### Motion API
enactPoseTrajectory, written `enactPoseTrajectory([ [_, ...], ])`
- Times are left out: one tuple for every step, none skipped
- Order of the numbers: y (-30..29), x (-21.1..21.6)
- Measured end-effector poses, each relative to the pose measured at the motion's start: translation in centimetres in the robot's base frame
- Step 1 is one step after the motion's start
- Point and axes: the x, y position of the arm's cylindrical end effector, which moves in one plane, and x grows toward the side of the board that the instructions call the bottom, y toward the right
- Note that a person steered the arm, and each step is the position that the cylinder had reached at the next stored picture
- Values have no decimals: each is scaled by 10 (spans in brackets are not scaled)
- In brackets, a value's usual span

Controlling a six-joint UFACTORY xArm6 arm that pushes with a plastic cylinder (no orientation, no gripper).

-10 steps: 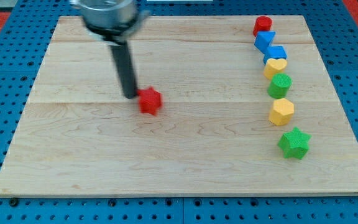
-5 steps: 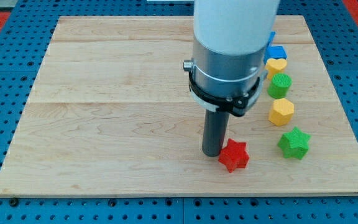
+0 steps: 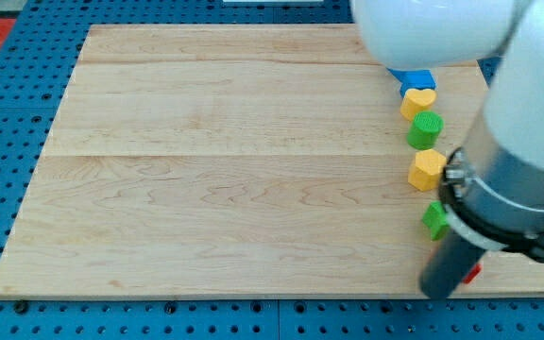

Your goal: Move red star closer to green star

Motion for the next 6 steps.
enactPoseTrajectory([
  [10, 2],
  [64, 1],
  [165, -1],
  [173, -18],
  [125, -26],
  [57, -25],
])
